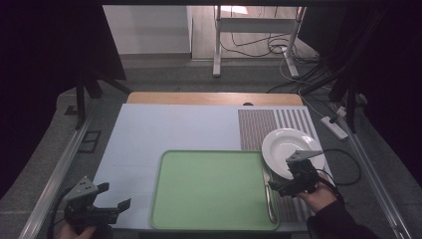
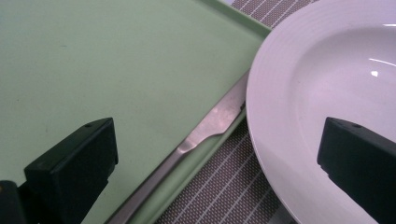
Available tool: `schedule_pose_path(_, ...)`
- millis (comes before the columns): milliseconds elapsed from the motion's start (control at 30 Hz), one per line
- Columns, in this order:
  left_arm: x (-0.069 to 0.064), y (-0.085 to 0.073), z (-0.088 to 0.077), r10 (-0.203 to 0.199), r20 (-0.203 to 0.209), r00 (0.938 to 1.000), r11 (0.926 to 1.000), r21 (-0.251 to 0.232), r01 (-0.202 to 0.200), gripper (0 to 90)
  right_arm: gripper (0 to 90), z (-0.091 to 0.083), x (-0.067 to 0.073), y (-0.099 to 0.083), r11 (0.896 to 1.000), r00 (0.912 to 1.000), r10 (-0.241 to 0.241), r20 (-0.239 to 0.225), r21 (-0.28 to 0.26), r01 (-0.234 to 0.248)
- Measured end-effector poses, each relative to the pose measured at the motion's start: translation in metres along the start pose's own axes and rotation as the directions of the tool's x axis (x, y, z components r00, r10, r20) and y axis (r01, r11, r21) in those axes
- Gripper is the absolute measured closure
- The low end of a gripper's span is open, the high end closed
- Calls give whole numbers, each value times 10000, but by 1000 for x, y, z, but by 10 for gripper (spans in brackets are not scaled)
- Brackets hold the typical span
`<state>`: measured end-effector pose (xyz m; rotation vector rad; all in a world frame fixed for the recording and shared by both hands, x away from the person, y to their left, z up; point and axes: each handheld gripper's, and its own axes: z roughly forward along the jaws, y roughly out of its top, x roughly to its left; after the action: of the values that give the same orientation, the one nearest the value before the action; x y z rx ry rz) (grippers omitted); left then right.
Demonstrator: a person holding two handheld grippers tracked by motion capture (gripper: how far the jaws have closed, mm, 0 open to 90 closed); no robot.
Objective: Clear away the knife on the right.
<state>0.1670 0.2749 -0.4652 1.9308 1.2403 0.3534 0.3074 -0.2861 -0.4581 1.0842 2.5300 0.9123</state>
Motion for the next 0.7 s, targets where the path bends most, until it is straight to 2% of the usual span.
schedule_pose_path(267,0,0,0,-10,-1,10000,10000,9,10,44,0,-10,-4,-11,9997,9996,249,131,-46,-248)
schedule_pose_path(700,0,0,0,-39,-16,10000,10000,32,39,43,0,-26,-6,-25,9976,9973,585,449,-406,-567)
